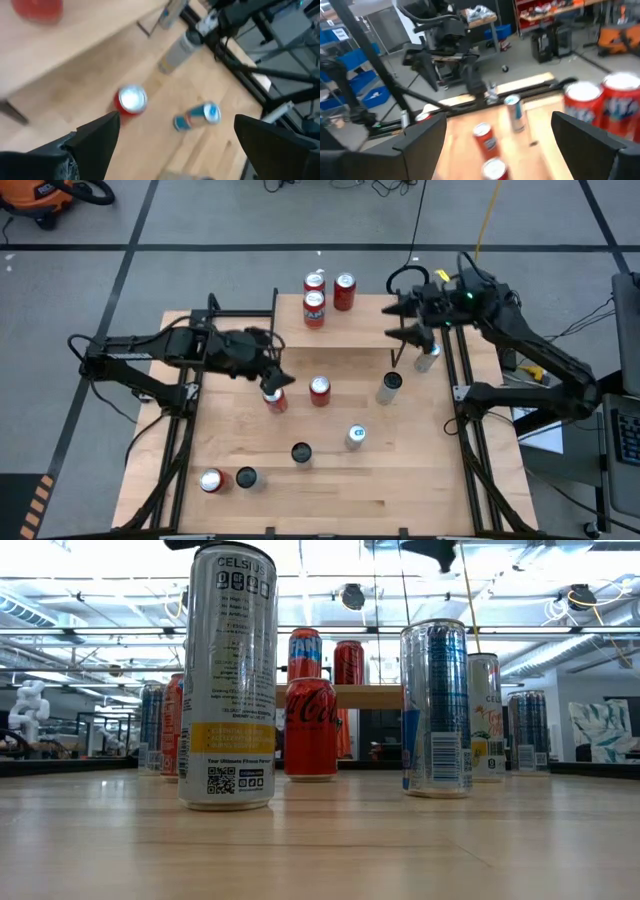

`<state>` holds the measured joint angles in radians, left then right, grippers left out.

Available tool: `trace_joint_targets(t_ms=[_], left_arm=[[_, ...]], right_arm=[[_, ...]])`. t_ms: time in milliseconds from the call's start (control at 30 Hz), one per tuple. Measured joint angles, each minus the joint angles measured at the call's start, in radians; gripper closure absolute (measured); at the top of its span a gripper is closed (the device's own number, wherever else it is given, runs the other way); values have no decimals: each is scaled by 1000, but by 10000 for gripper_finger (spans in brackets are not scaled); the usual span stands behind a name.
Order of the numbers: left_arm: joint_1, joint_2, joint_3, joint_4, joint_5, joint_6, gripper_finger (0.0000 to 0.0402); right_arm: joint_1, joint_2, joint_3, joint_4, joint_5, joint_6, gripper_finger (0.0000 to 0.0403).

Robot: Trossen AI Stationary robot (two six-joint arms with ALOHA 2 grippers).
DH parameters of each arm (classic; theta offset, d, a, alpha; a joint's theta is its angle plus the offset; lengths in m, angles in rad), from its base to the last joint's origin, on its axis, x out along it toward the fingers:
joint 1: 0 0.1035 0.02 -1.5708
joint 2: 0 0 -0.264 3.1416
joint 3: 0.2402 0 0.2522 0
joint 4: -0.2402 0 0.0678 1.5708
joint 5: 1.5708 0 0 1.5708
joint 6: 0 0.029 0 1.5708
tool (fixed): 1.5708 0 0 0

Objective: Place canned beverage on shelf
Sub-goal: Put the bottom red-black soda can on the shelf aligned with the other red-black soda can

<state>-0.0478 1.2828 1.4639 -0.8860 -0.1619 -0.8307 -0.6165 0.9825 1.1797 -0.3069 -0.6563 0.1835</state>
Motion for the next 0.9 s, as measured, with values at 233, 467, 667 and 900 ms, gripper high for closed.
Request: trace_joint_targets(t_ms=[233,467,667,900], left_arm=[[-128,21,0,-140,64,-170,6],[-315,35,0,-258,195,-395,6],[-470,34,0,-267,214,-558,6],[-506,34,0,-346,30,-592,6]], right_arm=[[148,-107,0,-140,85,52,64],[216,-115,0,-196,140,52,64],[228,-87,0,-194,136,66,64],[228,-66,0,-198,133,67,64]])
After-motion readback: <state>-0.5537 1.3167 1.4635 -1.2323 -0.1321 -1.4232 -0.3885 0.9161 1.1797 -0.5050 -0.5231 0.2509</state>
